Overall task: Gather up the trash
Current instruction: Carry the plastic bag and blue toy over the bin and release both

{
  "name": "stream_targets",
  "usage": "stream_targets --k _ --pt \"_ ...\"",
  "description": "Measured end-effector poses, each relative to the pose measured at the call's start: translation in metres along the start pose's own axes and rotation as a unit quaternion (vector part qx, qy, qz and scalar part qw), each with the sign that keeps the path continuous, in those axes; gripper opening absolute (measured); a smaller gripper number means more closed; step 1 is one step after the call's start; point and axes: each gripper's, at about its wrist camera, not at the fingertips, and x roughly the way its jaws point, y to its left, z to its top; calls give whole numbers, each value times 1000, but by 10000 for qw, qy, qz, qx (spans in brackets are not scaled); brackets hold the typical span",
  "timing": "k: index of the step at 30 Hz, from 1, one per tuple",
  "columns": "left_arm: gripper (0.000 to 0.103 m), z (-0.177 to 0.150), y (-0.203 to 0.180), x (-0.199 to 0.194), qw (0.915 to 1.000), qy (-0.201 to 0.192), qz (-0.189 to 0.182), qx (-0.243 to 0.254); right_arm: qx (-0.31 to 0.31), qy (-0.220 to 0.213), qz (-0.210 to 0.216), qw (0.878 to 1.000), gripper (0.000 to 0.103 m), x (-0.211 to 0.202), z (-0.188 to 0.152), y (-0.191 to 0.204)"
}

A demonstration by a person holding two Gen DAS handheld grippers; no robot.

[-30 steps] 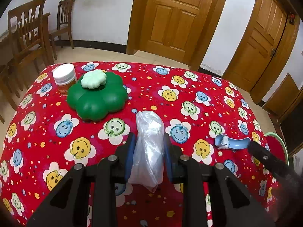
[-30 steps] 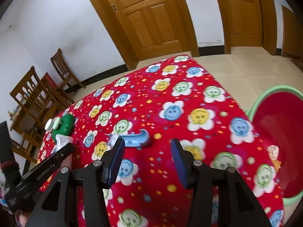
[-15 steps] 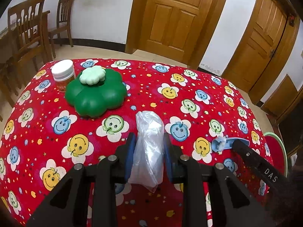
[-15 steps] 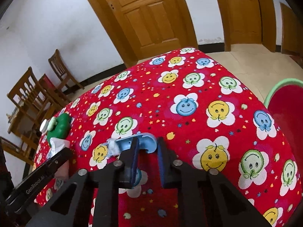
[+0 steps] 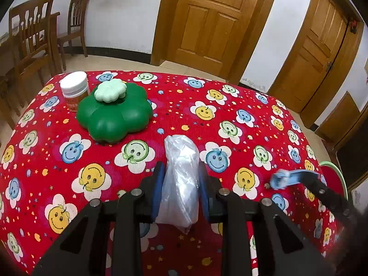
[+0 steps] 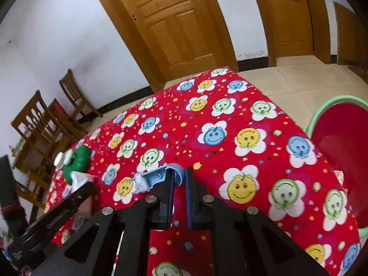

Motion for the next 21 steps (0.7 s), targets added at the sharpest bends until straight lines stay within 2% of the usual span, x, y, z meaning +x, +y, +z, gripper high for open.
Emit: stream_targets --k 10,21 --pt "28 0 -6 -8 9995 -195 -229 30 132 -490 -161 9986 9 -59 4 -24" --pt "28 -4 -25 -15 9984 -318 -352 300 526 -844 -583 9933 9 -112 -2 -77"
